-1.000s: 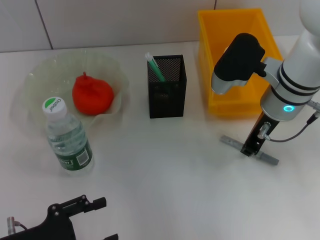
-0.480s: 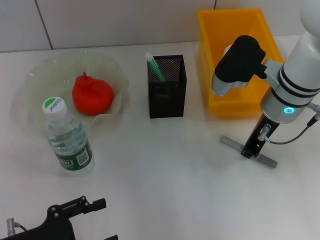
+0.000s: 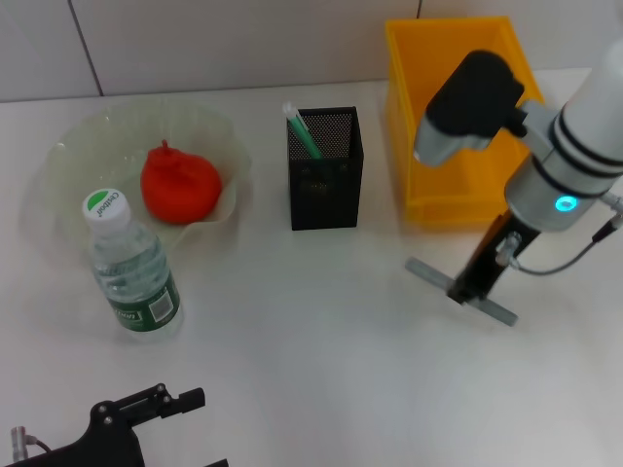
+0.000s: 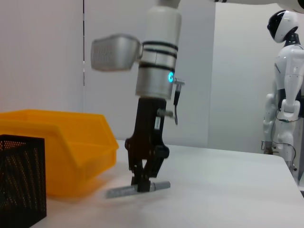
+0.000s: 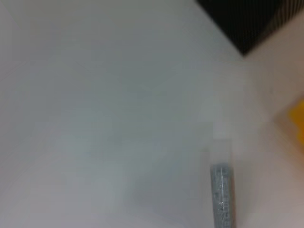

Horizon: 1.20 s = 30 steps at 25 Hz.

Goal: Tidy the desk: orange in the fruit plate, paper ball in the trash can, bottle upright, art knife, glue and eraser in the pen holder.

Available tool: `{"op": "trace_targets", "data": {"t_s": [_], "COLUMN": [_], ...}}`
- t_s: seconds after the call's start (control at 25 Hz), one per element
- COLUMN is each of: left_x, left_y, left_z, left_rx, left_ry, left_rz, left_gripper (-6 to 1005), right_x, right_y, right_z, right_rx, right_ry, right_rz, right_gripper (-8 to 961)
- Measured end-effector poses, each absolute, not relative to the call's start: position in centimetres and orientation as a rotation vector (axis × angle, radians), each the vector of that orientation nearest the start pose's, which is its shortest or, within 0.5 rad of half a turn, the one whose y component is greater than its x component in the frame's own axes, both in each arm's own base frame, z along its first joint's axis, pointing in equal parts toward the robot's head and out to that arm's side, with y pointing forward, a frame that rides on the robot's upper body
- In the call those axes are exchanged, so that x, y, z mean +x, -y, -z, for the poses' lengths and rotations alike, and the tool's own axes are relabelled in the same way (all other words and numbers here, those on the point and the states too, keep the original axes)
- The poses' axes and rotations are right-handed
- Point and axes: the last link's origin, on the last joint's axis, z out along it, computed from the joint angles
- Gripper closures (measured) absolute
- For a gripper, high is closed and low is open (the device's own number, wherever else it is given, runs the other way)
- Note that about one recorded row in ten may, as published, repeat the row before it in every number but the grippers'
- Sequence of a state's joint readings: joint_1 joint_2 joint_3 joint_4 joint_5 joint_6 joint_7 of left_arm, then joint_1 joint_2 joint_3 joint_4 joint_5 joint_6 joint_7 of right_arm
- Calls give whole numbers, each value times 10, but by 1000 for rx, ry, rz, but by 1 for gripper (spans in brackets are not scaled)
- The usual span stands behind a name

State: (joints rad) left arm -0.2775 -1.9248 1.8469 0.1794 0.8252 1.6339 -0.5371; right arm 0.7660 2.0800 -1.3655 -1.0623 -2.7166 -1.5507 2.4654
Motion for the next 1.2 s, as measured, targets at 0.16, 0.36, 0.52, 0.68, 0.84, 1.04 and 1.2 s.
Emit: {"op": "trace_targets", "data": {"t_s": [0.16, 0.36, 0.52, 0.68, 0.84, 1.04, 1.2], "left_x": [-321, -320, -319, -319, -319, -318, -317], "left_y": [-193, -194, -194, -194, -195, -195, -198], "left_z": [40, 39, 38, 37, 36, 37, 37], "left_rx": [-2729, -2729, -2729, -2726, -2725, -2721, -2723], "left_ry": [227, 218, 208, 199, 197, 196, 196], "left_rz": [929, 933, 944, 945, 947, 950, 955], "left_gripper": [311, 311, 311, 311, 311, 311, 311], "right_x": [174, 147, 130, 127, 136, 153, 157], "right_y": [-371, -372, -368, -369, -377, -390, -393], "right_z": [-3, -37, -63, -81, -80, -61, -54], "right_rx": [-2690, -2716, -2712, -2634, -2563, -2517, -2500], "right_ry": [-855, -789, -700, -581, -502, -406, -365], "right_rz": [566, 234, -49, -274, -379, -521, -595], "right_gripper": [806, 810, 813, 814, 815, 816, 817]}}
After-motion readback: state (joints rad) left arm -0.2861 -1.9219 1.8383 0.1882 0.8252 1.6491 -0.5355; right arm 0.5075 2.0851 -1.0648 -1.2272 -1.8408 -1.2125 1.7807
